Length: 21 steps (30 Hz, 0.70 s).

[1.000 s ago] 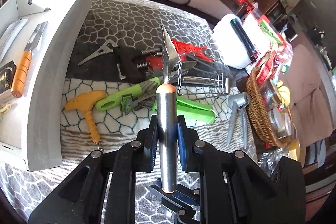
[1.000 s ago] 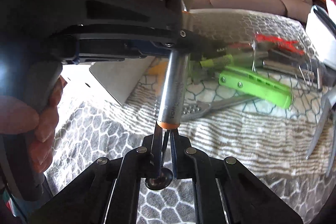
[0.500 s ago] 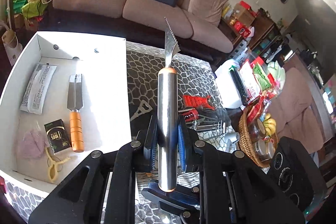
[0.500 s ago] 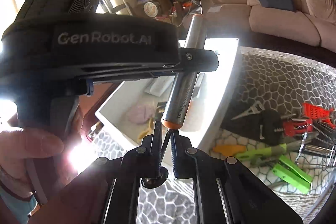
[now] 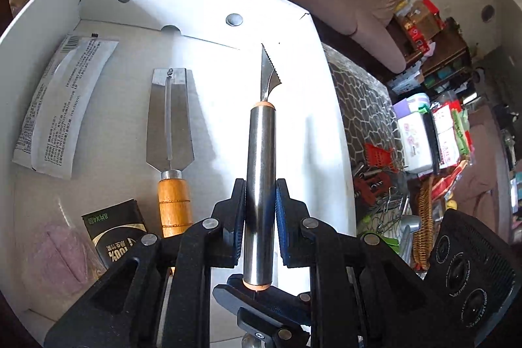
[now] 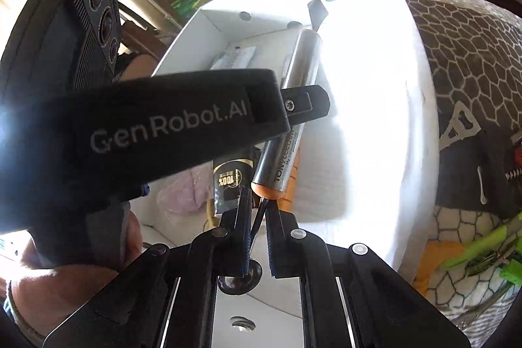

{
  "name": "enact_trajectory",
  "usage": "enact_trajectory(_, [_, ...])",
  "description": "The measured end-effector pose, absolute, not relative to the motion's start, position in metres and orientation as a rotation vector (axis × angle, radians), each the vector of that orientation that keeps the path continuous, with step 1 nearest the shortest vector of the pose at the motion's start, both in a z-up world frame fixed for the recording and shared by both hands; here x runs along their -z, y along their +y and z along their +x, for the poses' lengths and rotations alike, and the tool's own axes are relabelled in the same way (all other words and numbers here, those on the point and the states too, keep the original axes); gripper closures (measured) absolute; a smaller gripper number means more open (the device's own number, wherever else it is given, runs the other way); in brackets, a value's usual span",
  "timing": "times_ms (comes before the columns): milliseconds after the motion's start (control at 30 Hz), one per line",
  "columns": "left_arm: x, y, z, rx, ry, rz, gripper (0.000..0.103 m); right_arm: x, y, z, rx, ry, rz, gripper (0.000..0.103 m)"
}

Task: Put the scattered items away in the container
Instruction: 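Lower the scoop into the white box and open the right gripper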

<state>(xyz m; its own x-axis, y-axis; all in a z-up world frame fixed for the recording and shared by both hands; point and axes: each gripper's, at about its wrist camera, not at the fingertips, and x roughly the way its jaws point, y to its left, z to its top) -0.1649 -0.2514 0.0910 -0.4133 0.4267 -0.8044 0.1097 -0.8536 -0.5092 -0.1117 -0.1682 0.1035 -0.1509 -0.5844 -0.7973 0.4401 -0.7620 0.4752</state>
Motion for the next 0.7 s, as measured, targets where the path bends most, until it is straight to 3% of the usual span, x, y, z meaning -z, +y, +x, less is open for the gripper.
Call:
enact_trajectory(267, [-0.057, -0.286, -0.169, -2.348, -0.960, -1.619, 0.083, -0.084, -0.191, -0.134, 1.978, -0.112, 1.639, 0.096])
enact_trajectory(333, [-0.063, -0.294, -0.164, -2.379, -0.945, -1.609, 0.072, -0.080, -0.193, -0.135, 1.988, -0.088, 1.660, 0.096])
enact_trajectory(400, [-0.074, -0.301, -0.157, -2.415, -0.901, -1.594, 0.068, -0.077, -0.193, -0.136, 2.008, -0.077, 1.669, 0.096])
enact_trajectory(700, [-0.127, -0.318, -0.110, -2.499, -0.777, -1.474, 0.065, -0.080, -0.197, -0.130, 2.109, 0.067, 1.663, 0.096])
